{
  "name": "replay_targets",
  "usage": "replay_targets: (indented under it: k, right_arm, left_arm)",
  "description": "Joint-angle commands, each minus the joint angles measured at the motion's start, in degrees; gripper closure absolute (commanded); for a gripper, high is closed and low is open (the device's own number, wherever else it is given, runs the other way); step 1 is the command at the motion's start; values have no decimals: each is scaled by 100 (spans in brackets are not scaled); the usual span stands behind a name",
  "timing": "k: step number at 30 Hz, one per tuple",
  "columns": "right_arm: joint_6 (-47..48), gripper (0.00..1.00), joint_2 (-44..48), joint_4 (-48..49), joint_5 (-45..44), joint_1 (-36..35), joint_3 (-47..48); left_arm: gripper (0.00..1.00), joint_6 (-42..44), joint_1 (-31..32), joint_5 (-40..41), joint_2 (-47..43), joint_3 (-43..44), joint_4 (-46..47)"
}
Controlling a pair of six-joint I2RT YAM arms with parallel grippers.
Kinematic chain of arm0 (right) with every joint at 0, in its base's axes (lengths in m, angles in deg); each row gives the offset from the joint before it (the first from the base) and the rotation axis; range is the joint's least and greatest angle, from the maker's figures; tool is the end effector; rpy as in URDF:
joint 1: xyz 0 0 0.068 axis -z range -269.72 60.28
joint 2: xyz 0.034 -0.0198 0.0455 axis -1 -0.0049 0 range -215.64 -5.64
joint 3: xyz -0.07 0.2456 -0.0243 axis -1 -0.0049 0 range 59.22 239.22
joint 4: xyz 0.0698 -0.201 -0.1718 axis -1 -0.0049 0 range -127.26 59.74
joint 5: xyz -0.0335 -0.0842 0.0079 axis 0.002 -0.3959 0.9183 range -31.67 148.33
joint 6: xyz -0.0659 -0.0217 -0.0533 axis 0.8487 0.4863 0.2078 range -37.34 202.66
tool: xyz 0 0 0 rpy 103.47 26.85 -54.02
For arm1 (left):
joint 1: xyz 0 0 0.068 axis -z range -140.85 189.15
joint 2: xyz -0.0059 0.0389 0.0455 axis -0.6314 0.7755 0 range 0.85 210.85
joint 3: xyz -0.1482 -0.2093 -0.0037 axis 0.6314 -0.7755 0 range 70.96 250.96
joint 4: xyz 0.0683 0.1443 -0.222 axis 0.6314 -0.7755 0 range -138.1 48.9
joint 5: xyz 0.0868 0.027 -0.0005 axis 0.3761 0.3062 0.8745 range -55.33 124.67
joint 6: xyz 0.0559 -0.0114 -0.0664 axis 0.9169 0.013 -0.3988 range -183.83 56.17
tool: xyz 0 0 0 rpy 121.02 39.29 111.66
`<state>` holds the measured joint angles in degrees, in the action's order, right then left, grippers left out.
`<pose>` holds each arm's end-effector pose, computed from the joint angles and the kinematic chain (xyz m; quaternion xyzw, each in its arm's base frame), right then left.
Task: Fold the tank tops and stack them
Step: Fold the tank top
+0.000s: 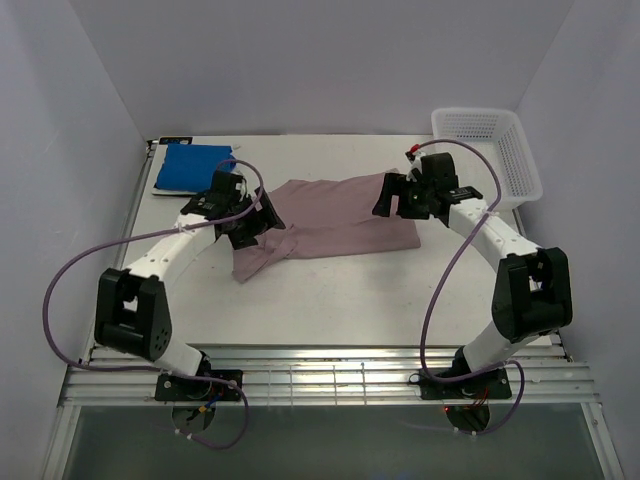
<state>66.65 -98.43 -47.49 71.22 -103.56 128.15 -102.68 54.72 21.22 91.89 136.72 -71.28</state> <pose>0.3889 0.1137 0.2126 -0.0294 0.9052 0.2046 0.3712 0.3495 -0.1160 0.1815 -0.1573 0.9359 -0.2343 0.2111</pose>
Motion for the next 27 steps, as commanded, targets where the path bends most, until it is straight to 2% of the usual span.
replay_targets:
  k: [1, 3, 4, 8, 12, 22, 27]
  right_arm:
    - [160, 10, 226, 168, 197, -162, -327]
    - [168, 10, 227, 185, 232, -224, -458]
    - [203, 10, 209, 194, 241, -241, -476]
    - [195, 10, 34, 168, 250, -285, -477]
    - [195, 10, -72, 133, 180, -294, -441]
    - [318, 10, -230, -61, -84, -285, -275]
    - [370, 10, -239, -87, -216, -285, -248]
  left_arm:
    - [2, -349, -37, 1080, -1024, -675, -839]
    - [2, -474, -63, 1544, -1377, -976, -1025]
    - [2, -570, -72, 1643, -1675, -1255, -1156]
    - [2, -877, -195, 1776, -1967, -1758, -1351]
    - [2, -1045, -309, 1715, -1863, -1996, -1176]
    - [2, -844, -397, 1012, -1274, -2339, 176]
    - [2, -843, -423, 879, -1045, -2480, 442]
